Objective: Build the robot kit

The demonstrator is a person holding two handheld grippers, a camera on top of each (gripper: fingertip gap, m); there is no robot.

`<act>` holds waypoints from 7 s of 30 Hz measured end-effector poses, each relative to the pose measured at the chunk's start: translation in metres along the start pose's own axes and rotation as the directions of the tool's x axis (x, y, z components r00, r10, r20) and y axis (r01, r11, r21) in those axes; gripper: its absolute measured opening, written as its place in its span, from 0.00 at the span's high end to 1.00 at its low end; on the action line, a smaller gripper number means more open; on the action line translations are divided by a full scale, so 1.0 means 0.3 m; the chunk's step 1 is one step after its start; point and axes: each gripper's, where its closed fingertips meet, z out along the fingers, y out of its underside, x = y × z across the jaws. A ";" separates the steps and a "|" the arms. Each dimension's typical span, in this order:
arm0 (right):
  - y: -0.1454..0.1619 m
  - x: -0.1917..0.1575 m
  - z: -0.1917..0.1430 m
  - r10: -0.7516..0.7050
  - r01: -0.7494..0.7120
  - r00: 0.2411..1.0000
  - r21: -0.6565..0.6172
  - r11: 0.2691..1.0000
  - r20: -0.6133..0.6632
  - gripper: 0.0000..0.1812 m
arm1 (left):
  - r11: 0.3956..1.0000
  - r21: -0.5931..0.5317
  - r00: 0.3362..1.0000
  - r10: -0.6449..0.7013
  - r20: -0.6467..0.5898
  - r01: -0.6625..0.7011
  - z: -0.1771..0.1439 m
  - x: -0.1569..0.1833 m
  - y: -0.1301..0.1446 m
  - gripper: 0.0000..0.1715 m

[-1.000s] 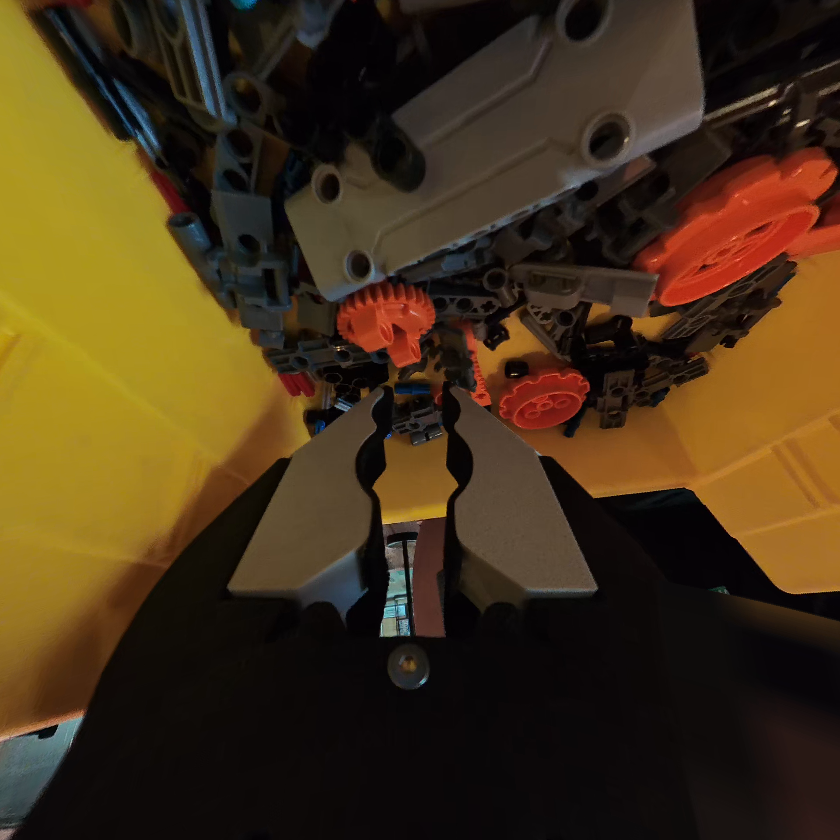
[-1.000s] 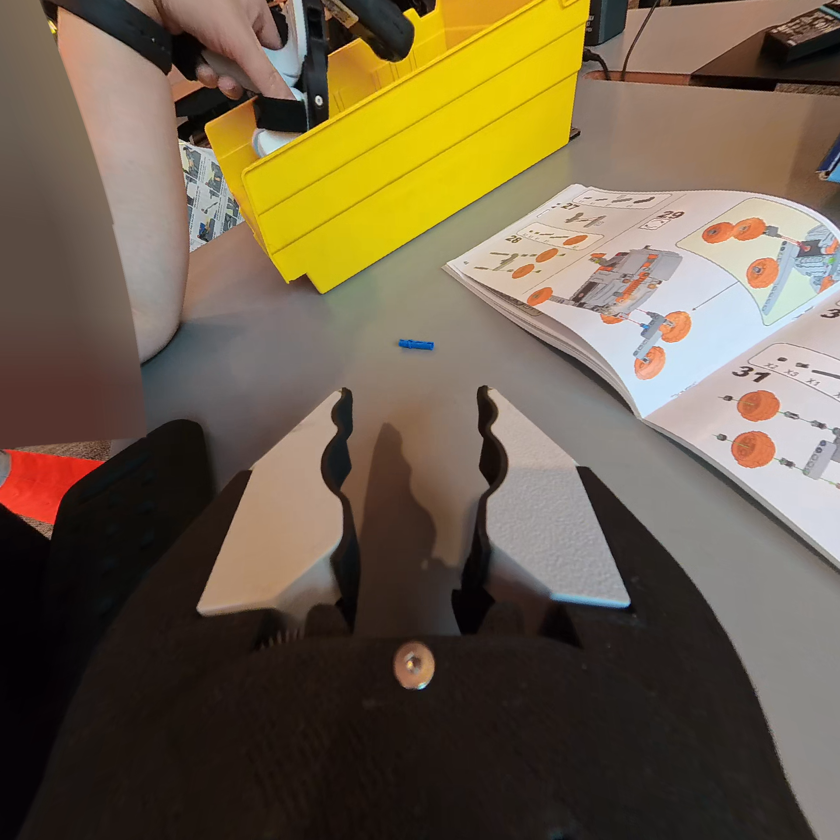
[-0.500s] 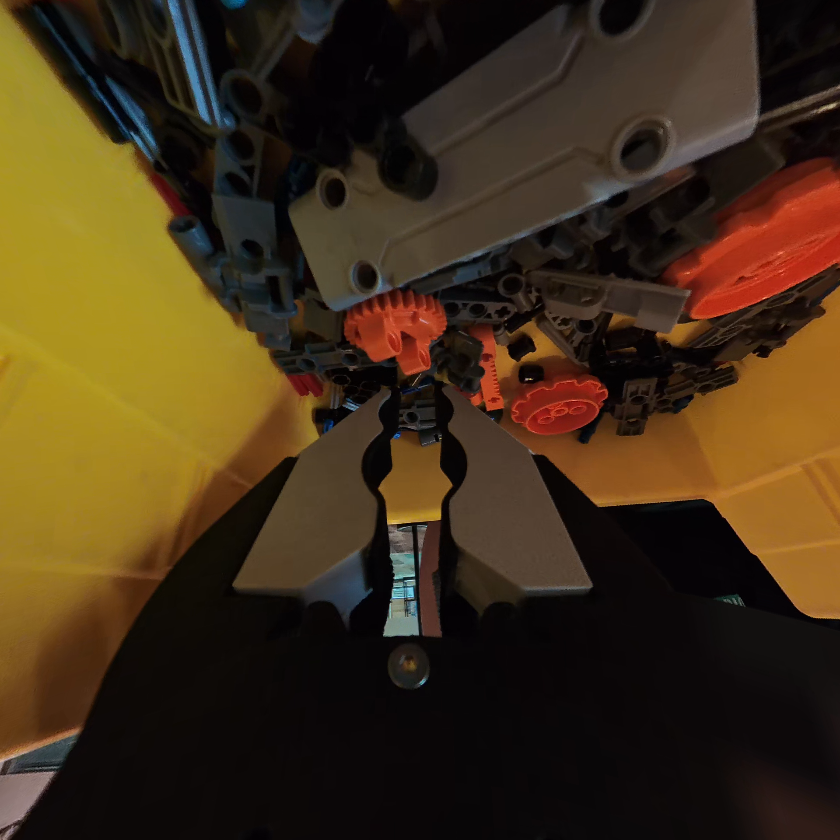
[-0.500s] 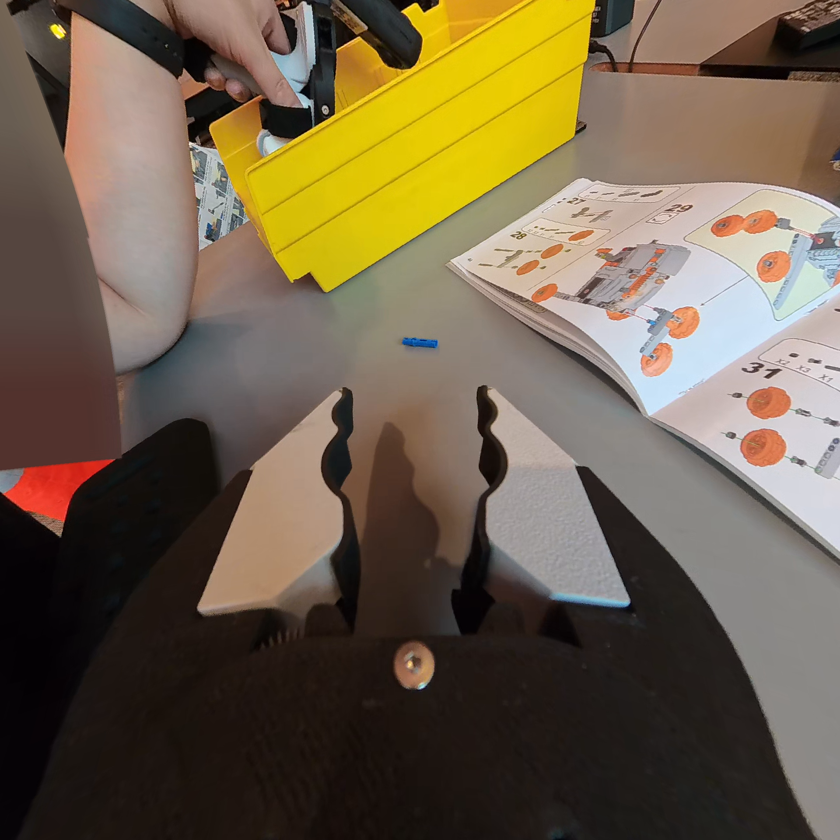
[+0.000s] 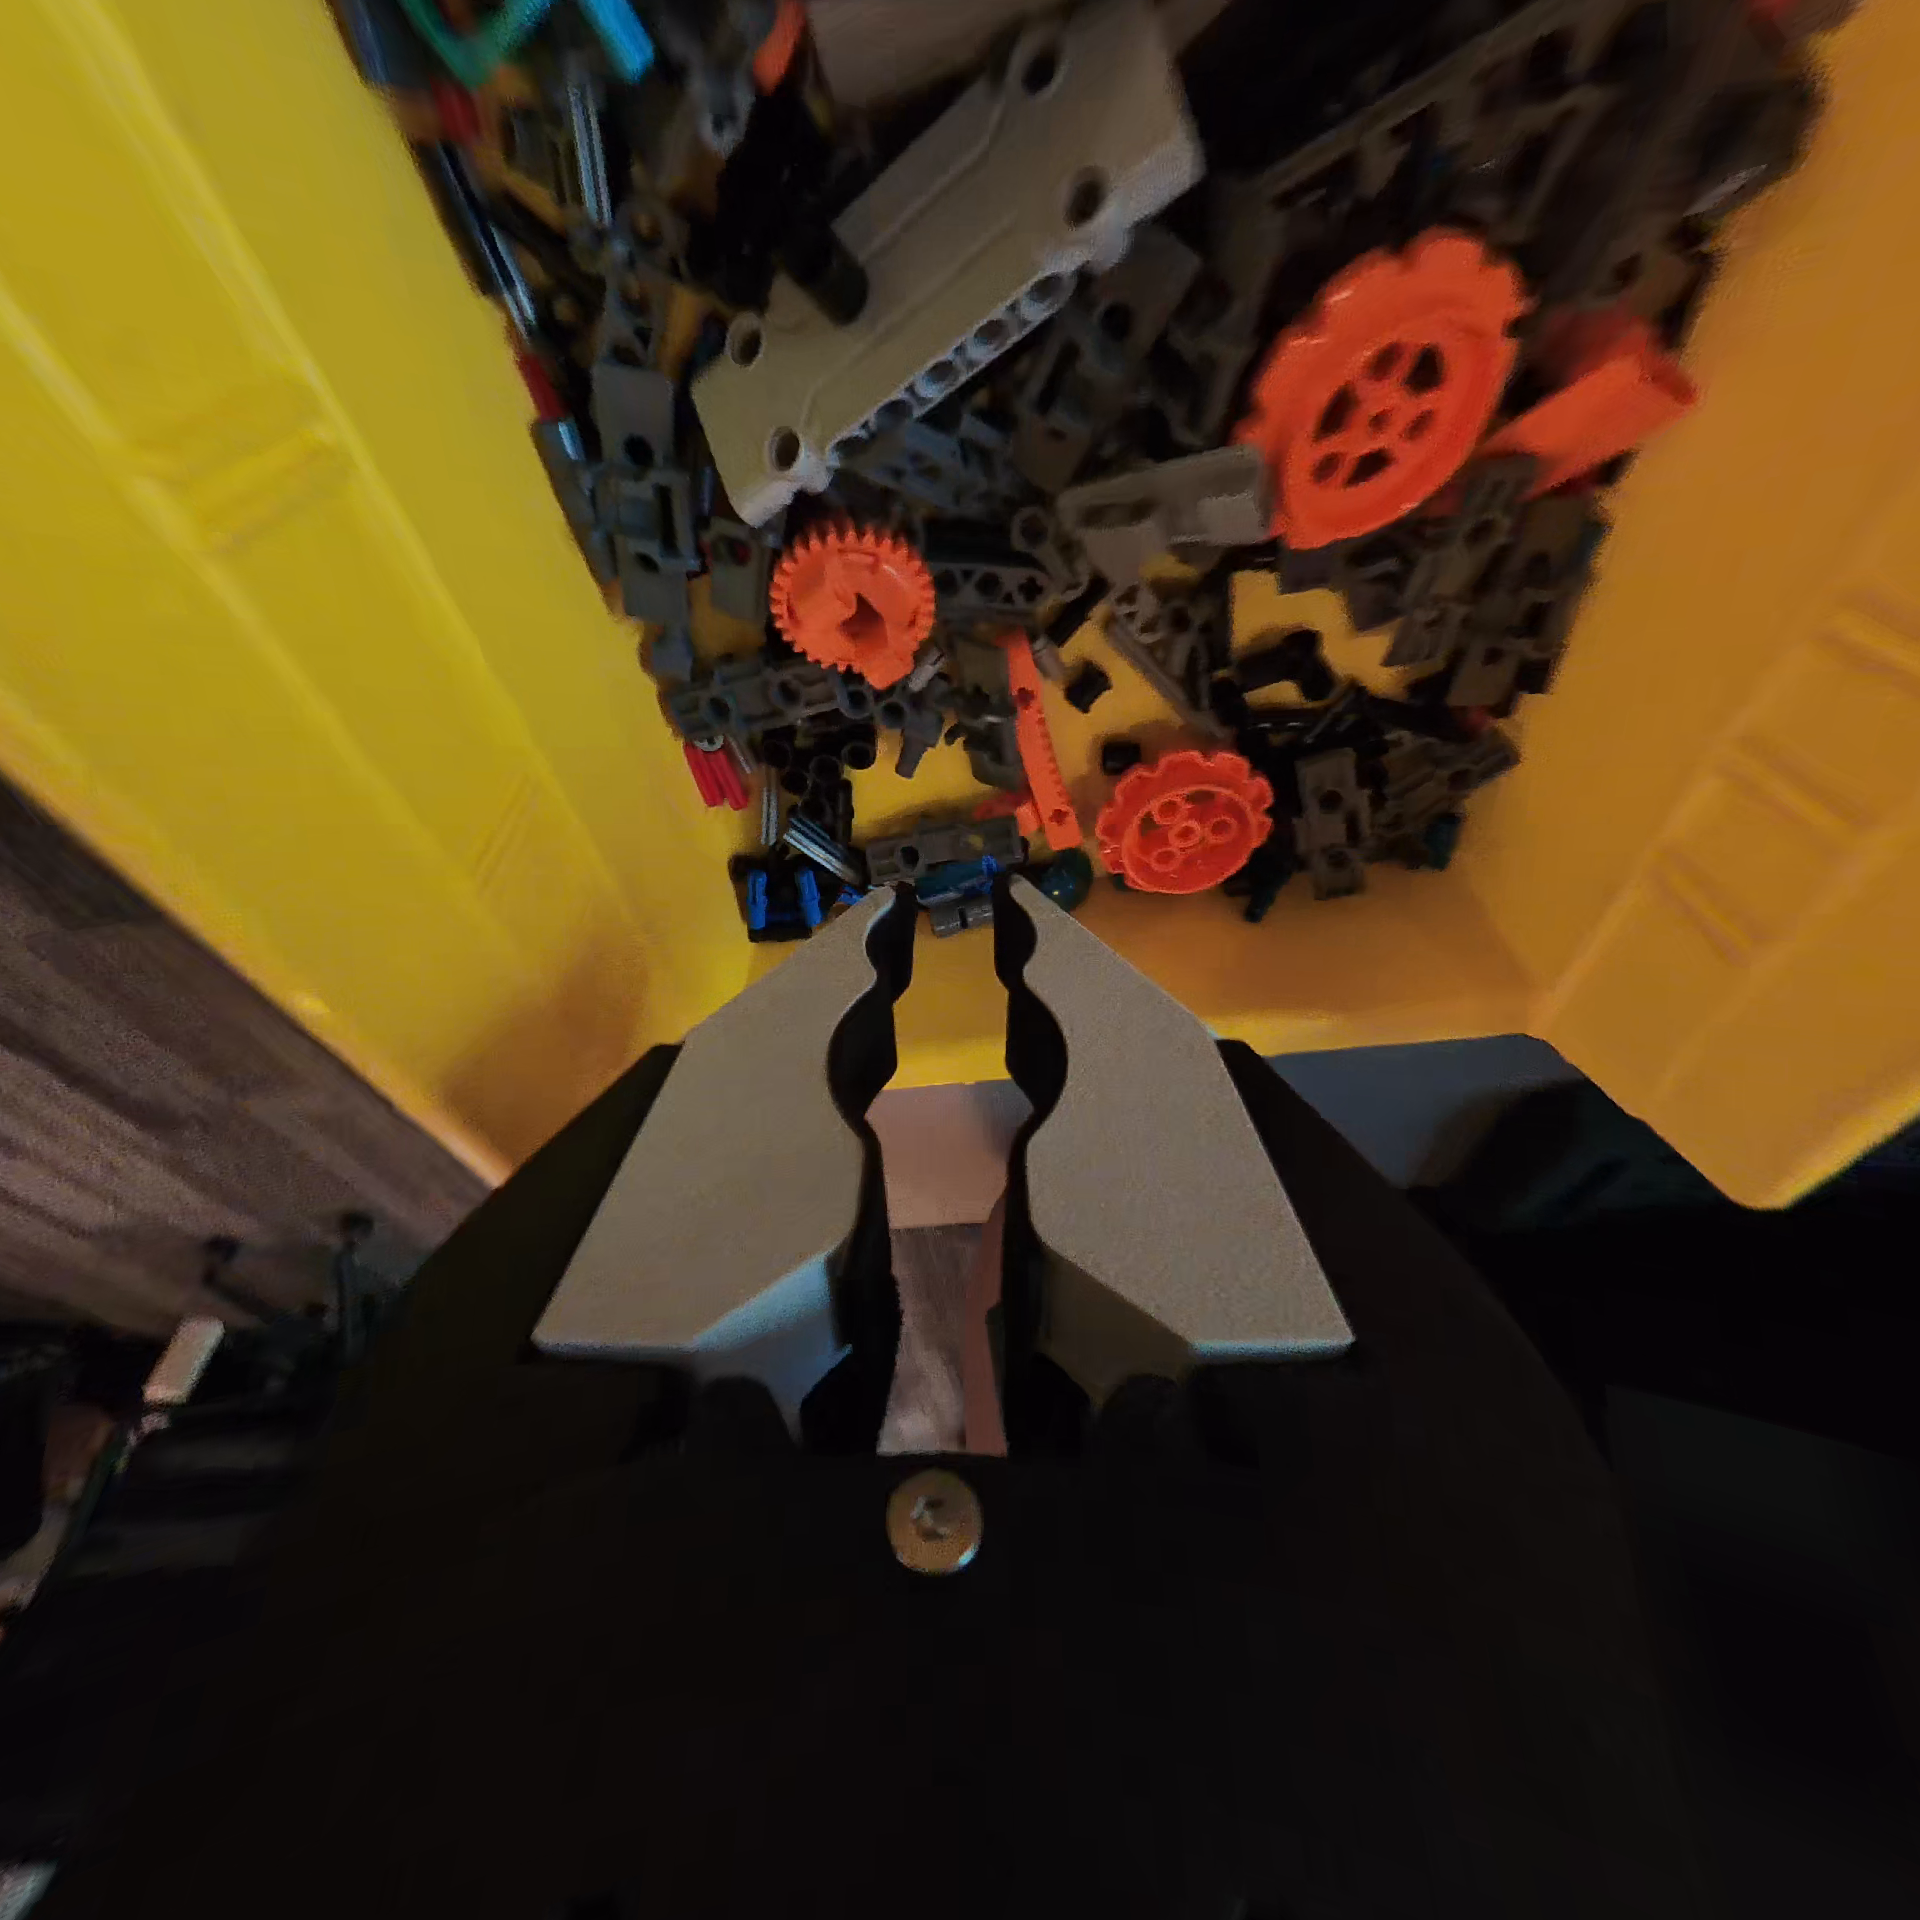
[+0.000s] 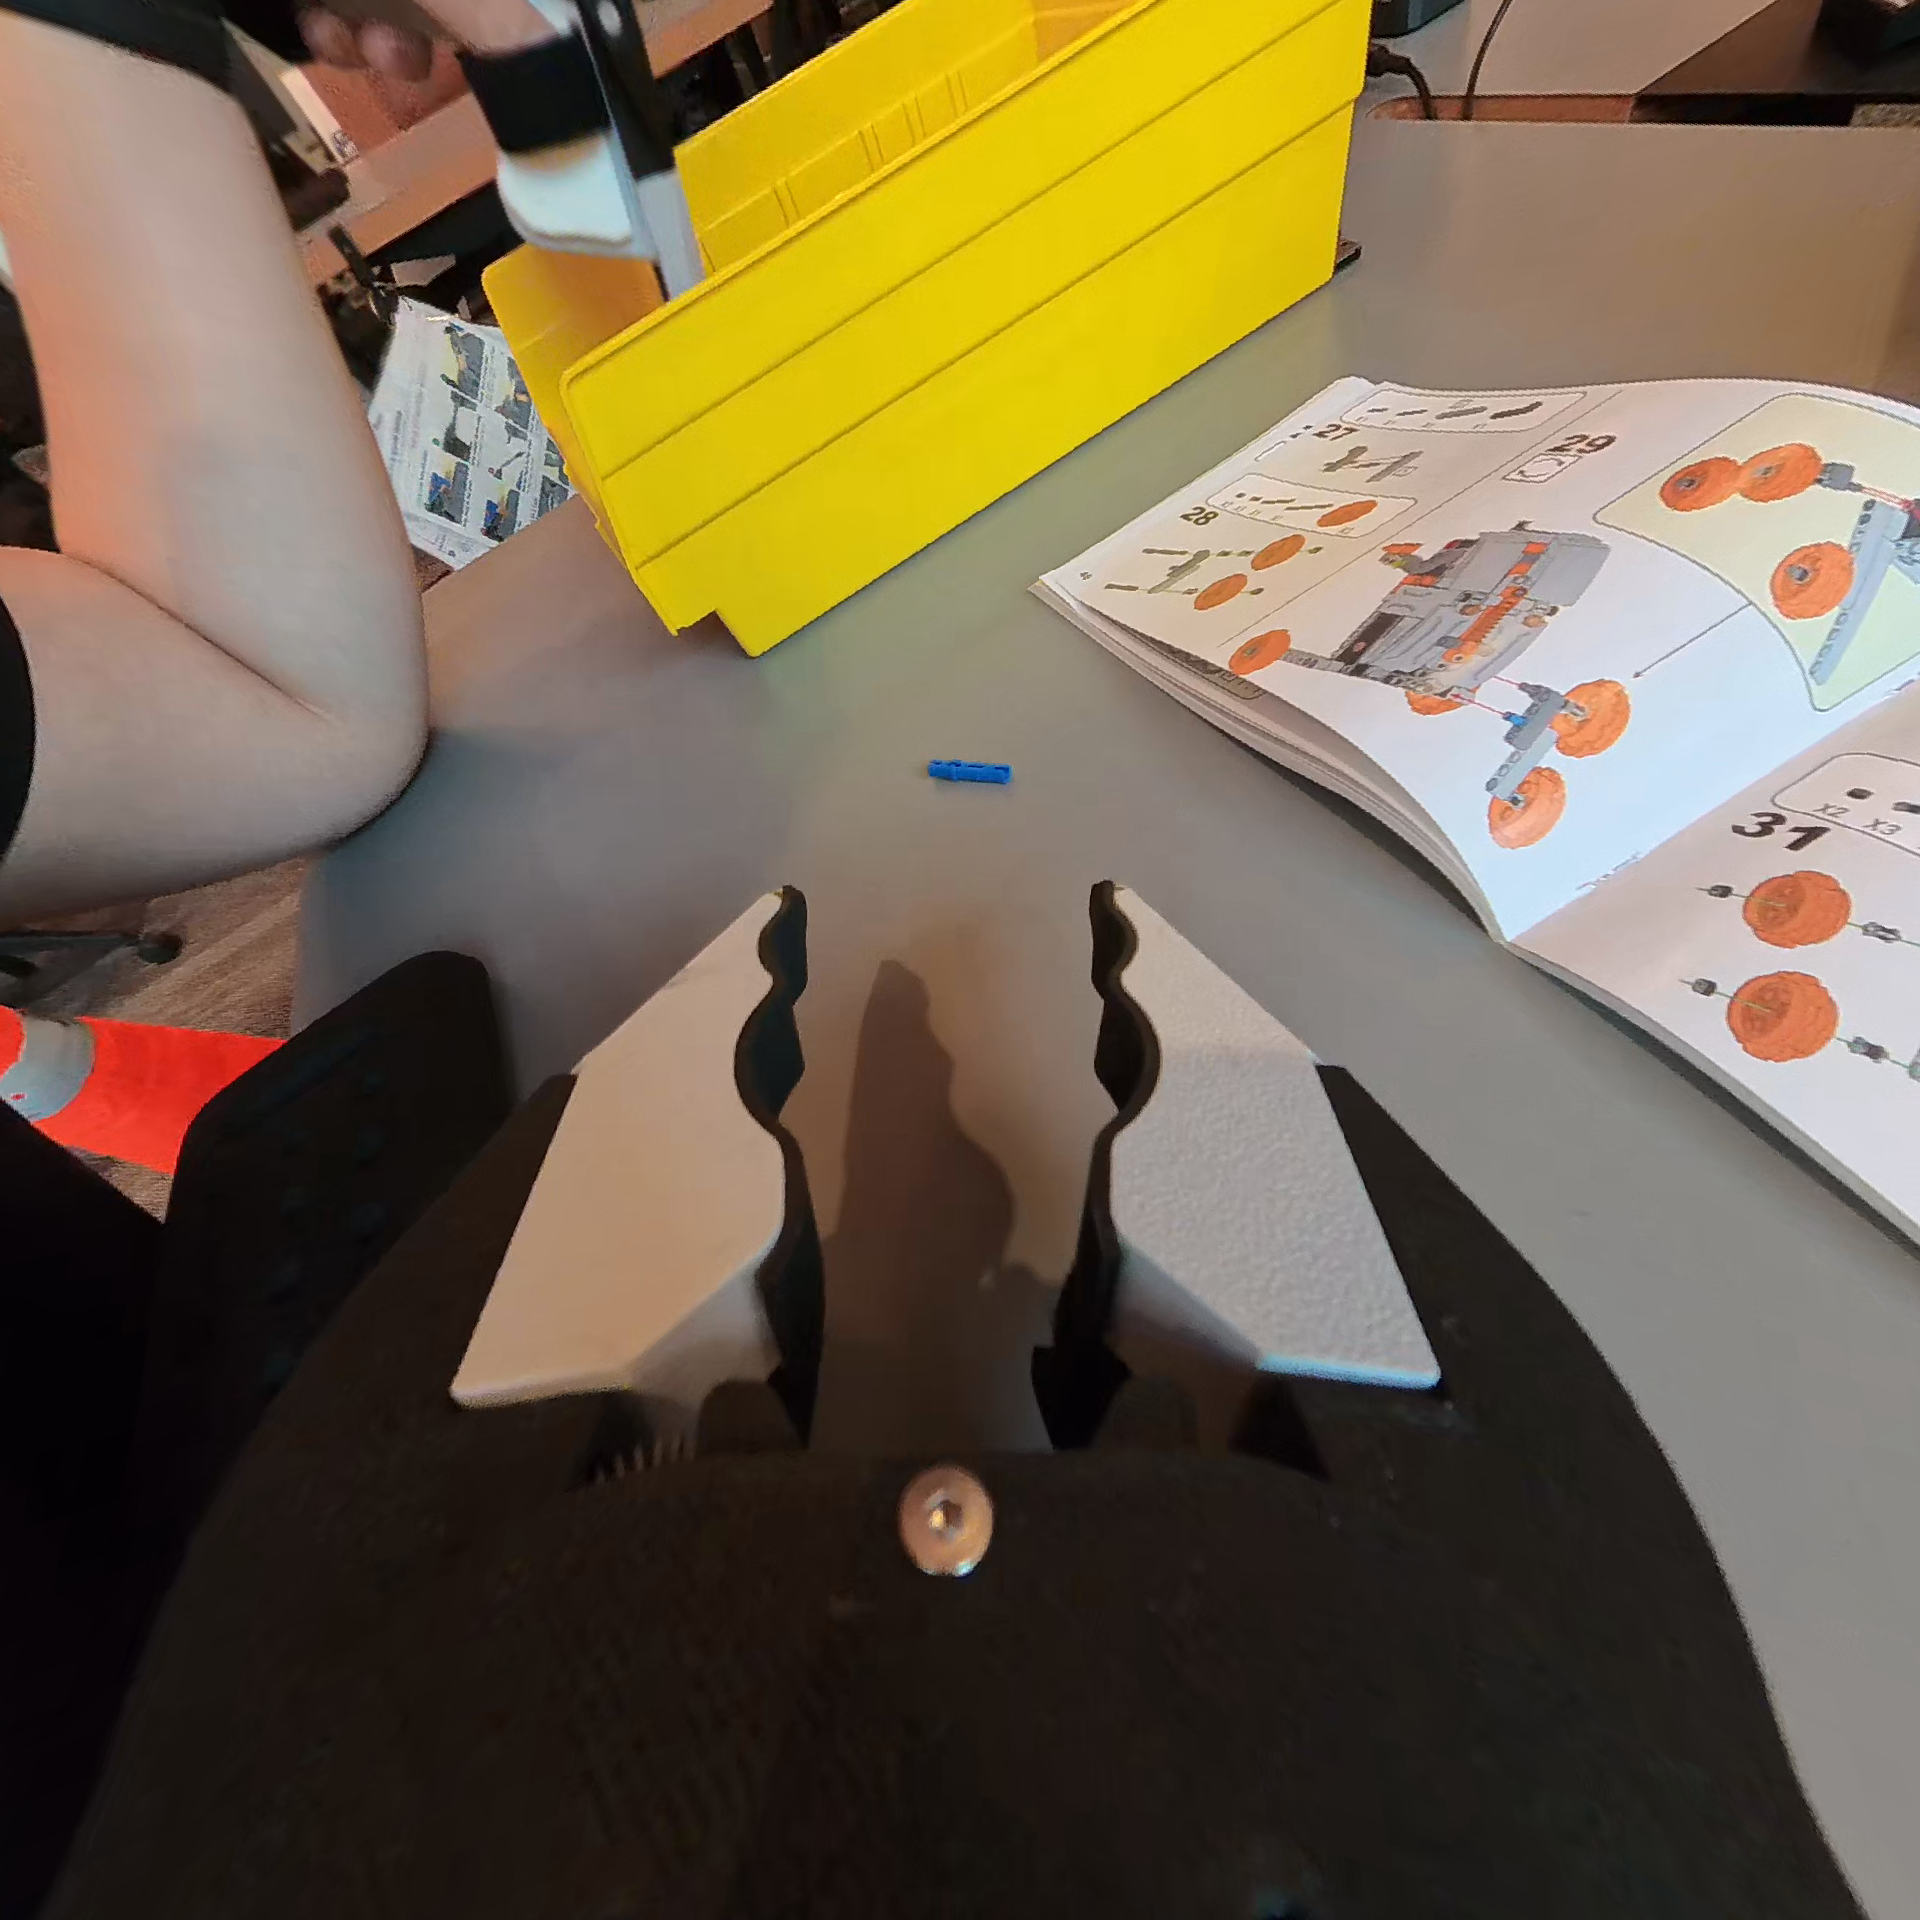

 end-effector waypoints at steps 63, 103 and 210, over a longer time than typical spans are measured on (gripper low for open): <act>0.011 -0.047 -0.005 -0.044 0.044 0.998 -0.006 0.999 0.037 0.70 | 0.450 0.824 0.857 0.509 0.080 -0.344 -0.569 0.508 -0.158 0.85; 0.024 -0.053 0.005 -0.033 0.035 0.998 -0.034 0.999 0.051 0.70 | 0.123 0.978 0.980 -0.086 0.182 -0.171 -0.809 0.021 -0.026 0.62; 0.025 -0.073 0.009 0.013 -0.010 0.995 -0.033 0.999 0.103 0.71 | 0.837 0.470 0.960 0.244 0.136 -0.279 0.001 0.114 -0.573 0.56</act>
